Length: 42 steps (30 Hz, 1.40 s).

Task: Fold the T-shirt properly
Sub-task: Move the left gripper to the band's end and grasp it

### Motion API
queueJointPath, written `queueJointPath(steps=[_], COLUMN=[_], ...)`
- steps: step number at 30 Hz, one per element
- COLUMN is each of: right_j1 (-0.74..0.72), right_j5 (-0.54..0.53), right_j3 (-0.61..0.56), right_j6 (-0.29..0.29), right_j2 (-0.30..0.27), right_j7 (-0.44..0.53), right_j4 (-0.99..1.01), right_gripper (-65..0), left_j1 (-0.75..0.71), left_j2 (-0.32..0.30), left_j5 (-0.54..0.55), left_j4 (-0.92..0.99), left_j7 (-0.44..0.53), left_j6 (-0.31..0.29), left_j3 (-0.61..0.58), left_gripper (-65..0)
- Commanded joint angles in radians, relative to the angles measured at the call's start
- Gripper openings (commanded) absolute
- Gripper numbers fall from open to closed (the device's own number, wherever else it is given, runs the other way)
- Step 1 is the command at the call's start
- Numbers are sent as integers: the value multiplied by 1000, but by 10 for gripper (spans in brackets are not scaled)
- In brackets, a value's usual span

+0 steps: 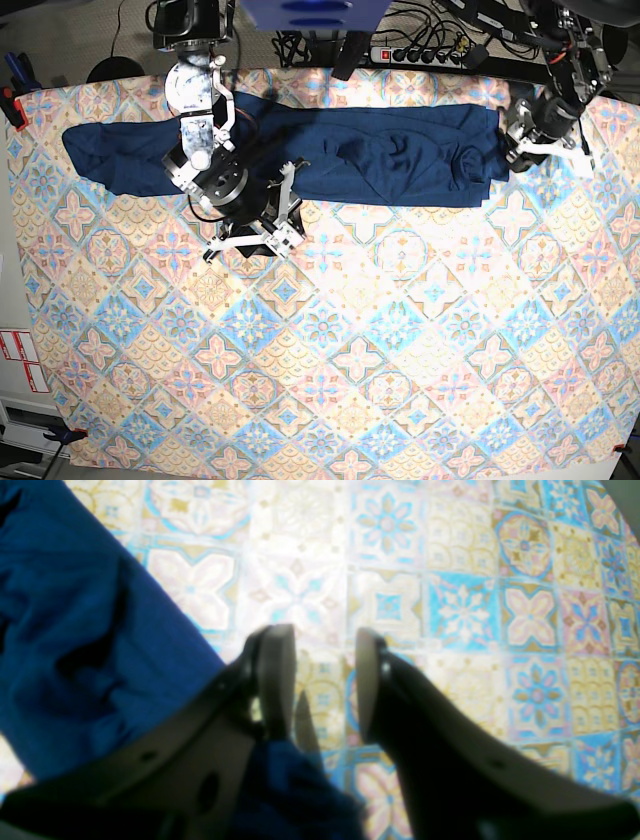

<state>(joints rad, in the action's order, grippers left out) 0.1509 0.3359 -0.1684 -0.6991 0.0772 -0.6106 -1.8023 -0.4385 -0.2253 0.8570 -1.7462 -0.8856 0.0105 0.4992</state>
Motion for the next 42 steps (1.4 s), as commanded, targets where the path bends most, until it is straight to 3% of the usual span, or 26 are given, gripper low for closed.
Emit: queueJointPath(steps=[1, 8, 11, 15, 22, 26, 30, 34, 42], right_j1=[-1, 3, 3, 3, 3, 3, 3, 3, 3], right_j5=[-13, -13, -13, -14, -14, -14, -14, -14, -14], right_j3=[-1, -1, 0, -4, -1, 0, -1, -6, -3], right_j6=[1, 1, 1, 1, 1, 1, 1, 1, 1], right_j2=[2, 2, 2, 2, 2, 2, 2, 2, 2], right_j7=[21, 22, 22, 22, 19, 19, 18, 18, 18], right_j4=[-18, -20, -20, -20, -20, -20, -35, -41, -41], right_gripper=[-458, -458, -458, -458, -458, -458, -458, -458, -458], left_j1=[19, 50, 51, 54, 117, 119, 145, 151, 146], left_j2=[-19, -98, -121, -138, -174, -174, -168, -168, -113], left_j5=[11, 15, 6, 5, 5, -29, -98, -97, -97], left_j4=[15, 21, 22, 48, 194, 199, 220, 234, 234], left_j7=[-40, -160, -163, -163, -142, -70, -60, -57, -63], left_j6=[-8, -33, -73, -73, -73, -73, -73, -73, -73], left_j3=[3, -3, -3, -7, -136, -208, -282, -348, -368], left_gripper=[-407, -135, -130, -130, -130, -130, -130, -130, -131])
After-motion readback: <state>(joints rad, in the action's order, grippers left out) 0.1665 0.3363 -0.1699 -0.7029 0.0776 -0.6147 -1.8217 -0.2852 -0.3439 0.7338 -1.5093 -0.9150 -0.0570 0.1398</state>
